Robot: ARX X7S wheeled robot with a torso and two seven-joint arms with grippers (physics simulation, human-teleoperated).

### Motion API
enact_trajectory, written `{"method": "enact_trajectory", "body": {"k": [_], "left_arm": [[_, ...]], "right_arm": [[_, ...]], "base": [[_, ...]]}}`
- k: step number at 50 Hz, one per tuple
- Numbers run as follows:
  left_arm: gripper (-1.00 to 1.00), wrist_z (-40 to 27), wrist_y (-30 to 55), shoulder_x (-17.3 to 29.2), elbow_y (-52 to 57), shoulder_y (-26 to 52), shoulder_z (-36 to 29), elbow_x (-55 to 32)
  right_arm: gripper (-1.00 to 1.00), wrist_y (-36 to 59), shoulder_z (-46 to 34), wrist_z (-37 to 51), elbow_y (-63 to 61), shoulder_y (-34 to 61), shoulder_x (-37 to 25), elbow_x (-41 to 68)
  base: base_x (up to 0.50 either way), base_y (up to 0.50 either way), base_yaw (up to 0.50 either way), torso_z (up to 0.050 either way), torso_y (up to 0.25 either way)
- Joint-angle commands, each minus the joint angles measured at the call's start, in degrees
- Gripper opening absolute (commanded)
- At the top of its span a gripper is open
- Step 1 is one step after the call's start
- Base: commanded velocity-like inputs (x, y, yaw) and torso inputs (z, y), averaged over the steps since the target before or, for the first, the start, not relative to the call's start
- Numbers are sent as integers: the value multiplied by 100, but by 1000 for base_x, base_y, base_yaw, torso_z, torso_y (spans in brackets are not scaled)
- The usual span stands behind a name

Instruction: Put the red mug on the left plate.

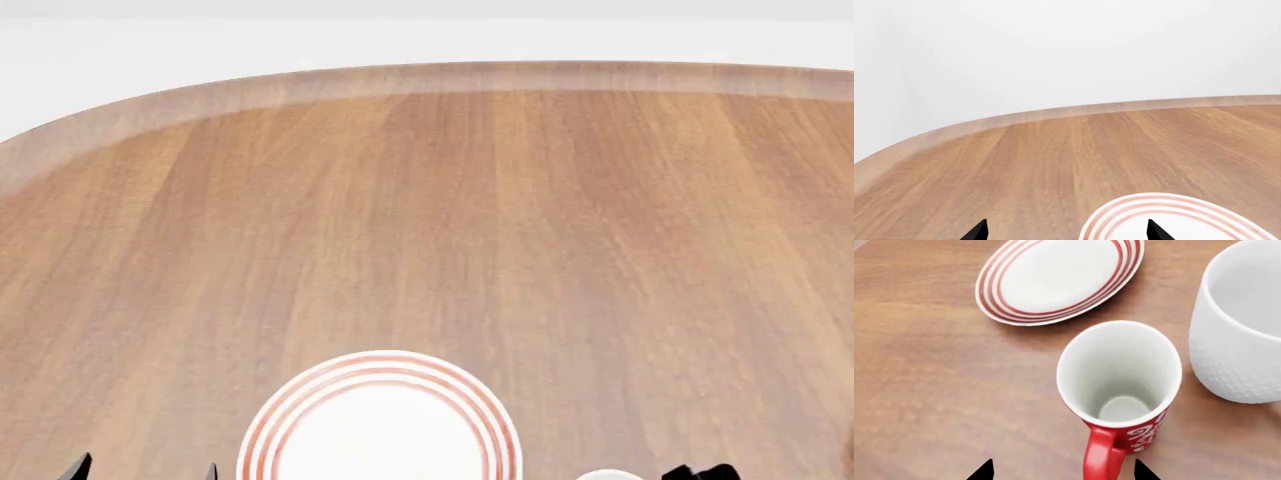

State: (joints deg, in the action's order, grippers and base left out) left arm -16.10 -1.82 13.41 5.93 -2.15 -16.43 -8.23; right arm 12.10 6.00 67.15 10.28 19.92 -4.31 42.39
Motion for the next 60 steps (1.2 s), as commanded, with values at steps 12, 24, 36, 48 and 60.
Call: {"method": "enact_trajectory", "body": {"k": [12, 24, 36, 48, 60], "left_arm": [[100, -50, -25, 52, -18, 15, -35, -68], [100, -90, -16, 84, 12, 8, -56, -83], [100, -132, -6, 115, 50, 3, -76, -92], [100, -172, -2, 141, 72, -2, -104, -92], [100, -194, -13, 159, 55, 12, -132, -106]], "right_arm": [[100, -253, -73, -58, 498, 97, -66, 38], [100, -358, -101, -91, 648, 103, -97, 70], [100, -465, -115, -147, 883, 149, -115, 109], [100, -523, -147, -183, 1017, 185, -132, 159], [-100, -477, -242, -129, 760, 101, -173, 212]], "base": [[0, 0, 0, 0, 0], [0, 0, 0, 0, 0], [0, 0, 0, 0, 0], [0, 0, 0, 0, 0], [0, 0, 0, 0, 0]]}}
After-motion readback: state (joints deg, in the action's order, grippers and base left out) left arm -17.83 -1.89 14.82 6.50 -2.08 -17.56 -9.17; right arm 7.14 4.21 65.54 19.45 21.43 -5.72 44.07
